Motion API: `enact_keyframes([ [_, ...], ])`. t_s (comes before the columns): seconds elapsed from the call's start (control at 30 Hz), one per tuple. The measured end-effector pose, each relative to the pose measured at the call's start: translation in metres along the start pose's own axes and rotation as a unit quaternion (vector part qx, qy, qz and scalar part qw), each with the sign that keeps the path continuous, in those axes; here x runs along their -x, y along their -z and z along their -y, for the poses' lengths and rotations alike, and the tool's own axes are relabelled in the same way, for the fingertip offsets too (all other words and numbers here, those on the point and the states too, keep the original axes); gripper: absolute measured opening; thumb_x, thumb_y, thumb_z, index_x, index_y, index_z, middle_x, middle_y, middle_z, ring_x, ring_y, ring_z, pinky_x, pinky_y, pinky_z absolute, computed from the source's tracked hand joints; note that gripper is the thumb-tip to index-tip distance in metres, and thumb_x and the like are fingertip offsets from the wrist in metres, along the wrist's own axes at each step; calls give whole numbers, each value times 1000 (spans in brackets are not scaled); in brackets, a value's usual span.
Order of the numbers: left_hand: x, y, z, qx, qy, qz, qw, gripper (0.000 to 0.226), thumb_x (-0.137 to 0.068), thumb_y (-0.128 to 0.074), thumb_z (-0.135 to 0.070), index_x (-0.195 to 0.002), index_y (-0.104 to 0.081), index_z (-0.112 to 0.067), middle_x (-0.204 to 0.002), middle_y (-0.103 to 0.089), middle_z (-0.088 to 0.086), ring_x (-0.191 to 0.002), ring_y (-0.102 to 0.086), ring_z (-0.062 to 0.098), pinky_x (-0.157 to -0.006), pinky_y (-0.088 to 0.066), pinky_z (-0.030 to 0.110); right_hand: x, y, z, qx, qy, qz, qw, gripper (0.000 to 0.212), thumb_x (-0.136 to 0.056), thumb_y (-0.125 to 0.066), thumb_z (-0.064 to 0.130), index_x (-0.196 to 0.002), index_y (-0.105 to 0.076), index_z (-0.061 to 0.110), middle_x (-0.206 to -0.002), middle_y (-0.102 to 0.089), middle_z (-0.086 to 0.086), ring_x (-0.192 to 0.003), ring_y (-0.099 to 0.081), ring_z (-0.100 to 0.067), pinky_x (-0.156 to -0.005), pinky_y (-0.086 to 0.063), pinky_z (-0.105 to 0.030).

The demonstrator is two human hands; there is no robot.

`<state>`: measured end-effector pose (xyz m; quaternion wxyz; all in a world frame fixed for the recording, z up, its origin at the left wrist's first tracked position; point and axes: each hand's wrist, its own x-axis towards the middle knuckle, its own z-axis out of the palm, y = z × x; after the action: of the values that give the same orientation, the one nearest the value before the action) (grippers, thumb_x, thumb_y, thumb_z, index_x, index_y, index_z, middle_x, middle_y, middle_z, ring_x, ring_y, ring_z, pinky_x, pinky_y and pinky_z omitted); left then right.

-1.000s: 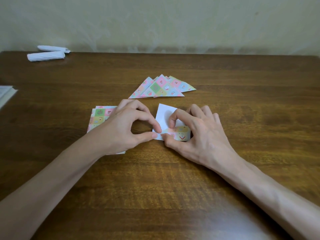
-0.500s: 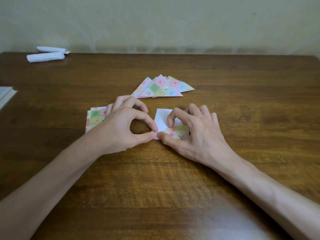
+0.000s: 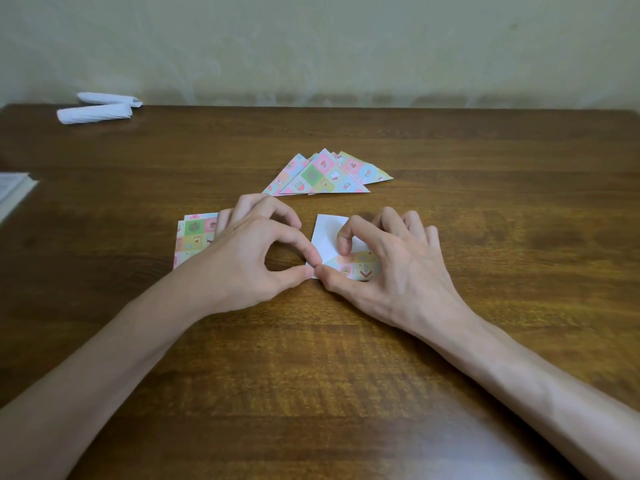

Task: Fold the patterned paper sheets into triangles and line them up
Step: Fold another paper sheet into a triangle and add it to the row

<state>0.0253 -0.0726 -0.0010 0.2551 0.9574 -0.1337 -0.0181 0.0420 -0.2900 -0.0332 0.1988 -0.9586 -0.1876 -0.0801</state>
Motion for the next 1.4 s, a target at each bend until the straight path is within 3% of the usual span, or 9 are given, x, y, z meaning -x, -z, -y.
enact_keyframes([
  [0.33,3,-1,1,7,-5,-12,1000,12,-84,-78,-46,-90,-74,-56,-117,-50,-24,-134,-27,-3,-102,-14,28,0,-1,2,18,0,-7,1000,57,-71,-49,91,-94,-49,39,-100,-48,14,-98,-39,-15,-86,-35,-38],
  [0.53,0,-1,4,2,-7,-20,1000,10,-80,-80,-51,-87,-74,-56,-115,-50,-23,-133,-29,0,-102,-16,31,-1,1,0,-20,5,10,1000,49,-72,-48,83,-93,-48,40,-95,-41,16,-95,-34,-13,-87,-32,-37],
  [0.8,1,-4,3,47,19,-31,998,13,-74,-79,-58,-85,-75,-53,-114,-51,-24,-130,-26,-11,-102,-16,25,-2,6,-2,-36,1,38,999,50,-70,-51,84,-94,-49,41,-97,-41,18,-98,-35,-12,-89,-29,-35],
  [0.97,1,-4,2,19,19,-24,999,11,-77,-79,-55,-86,-72,-52,-114,-46,-25,-128,-24,-7,-100,-13,26,-5,13,-6,-65,2,79,995,42,-71,-59,76,-96,-52,42,-99,-40,21,-101,-34,-10,-91,-26,-33],
  [1.2,-1,-9,0,24,36,-47,998,15,-72,-78,-63,-81,-74,-52,-113,-48,-24,-129,-28,-4,-98,-13,26,-2,7,-6,-52,9,54,997,46,-72,-54,83,-97,-50,45,-100,-41,19,-101,-36,-12,-90,-27,-34],
  [1.4,0,-9,-2,7,32,-45,998,12,-75,-78,-61,-80,-73,-50,-114,-48,-24,-129,-29,-2,-95,-12,23,-3,14,-8,-70,10,78,994,36,-76,-63,69,-100,-54,44,-100,-42,18,-104,-36,-11,-90,-25,-32],
])
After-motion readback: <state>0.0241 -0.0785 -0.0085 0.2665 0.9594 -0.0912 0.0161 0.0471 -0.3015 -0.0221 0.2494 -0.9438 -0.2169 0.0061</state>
